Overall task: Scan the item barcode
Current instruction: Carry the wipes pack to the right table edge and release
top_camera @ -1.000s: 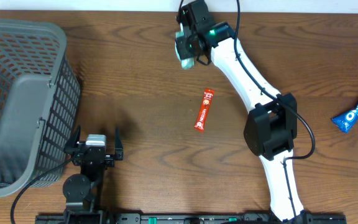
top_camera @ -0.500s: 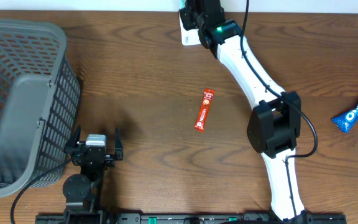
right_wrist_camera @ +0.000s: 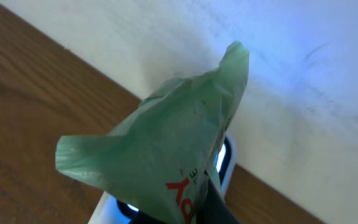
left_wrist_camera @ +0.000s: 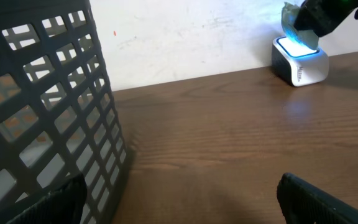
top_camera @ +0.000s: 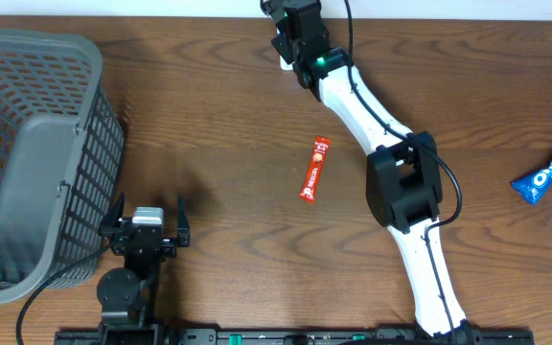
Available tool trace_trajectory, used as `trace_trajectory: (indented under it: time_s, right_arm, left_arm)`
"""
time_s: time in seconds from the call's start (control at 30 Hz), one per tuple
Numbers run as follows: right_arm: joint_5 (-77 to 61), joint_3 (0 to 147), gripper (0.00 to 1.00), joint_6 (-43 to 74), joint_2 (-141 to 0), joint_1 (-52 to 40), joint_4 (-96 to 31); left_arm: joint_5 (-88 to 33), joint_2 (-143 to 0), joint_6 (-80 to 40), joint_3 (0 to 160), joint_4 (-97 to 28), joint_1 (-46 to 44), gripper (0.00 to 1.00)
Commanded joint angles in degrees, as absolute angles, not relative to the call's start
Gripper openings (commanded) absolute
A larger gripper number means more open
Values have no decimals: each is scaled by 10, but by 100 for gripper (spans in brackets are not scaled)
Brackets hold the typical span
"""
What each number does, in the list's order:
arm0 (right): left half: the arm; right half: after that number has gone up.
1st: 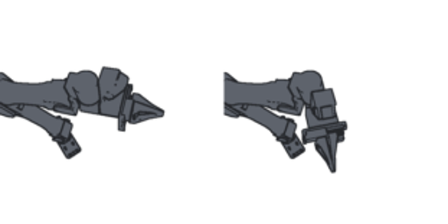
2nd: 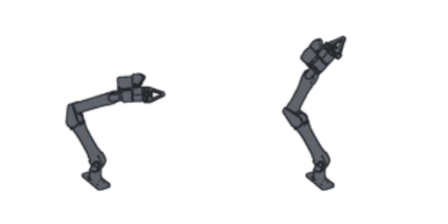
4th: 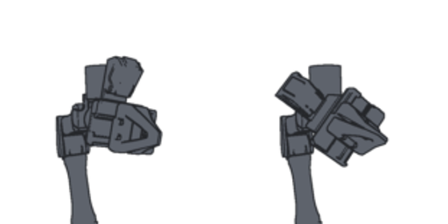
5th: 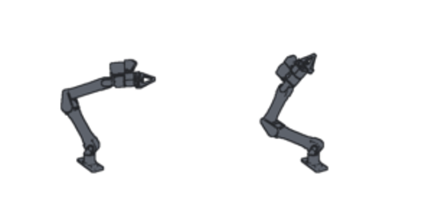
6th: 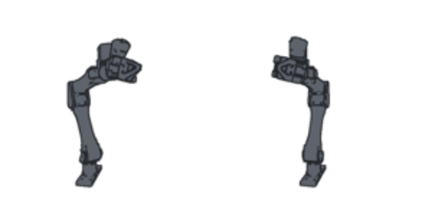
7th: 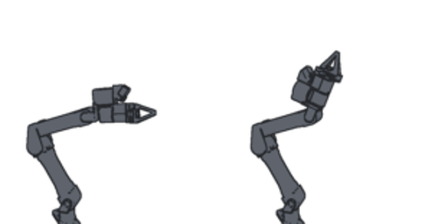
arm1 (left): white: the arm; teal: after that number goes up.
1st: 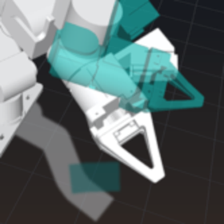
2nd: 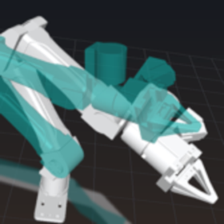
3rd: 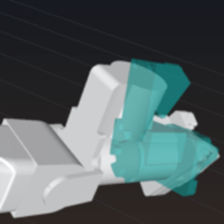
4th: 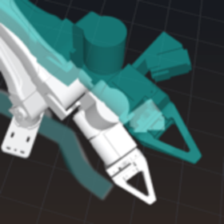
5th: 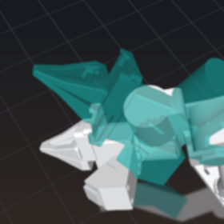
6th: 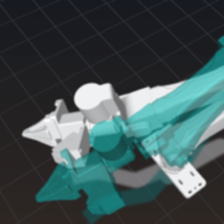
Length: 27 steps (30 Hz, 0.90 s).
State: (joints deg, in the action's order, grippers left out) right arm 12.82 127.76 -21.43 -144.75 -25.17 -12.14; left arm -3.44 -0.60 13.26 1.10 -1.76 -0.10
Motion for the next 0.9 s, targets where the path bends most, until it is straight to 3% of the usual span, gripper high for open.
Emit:
trace_trajectory:
  time_s: [0.0,0.23,0.4,0.63,0.87]
  right_arm:
    - [181,1285,1,-242,-1438,-257,-122]
    - [320,1333,1,-267,-1414,-257,-268]
    - [456,1364,1,-156,-1359,-252,-472]
    - [453,1364,1,45,-1284,-186,-726]
    - [417,1348,1,136,-1288,-52,-831]
  left_arm:
    - [-34,-3,126,2,-38,1,98]
    - [-34,-3,126,2,-38,1,98]
    - [-34,-3,126,2,-38,1,98]
    - [-34,-3,126,2,-38,1,98]
    - [-34,-3,126,2,-38,1,98]
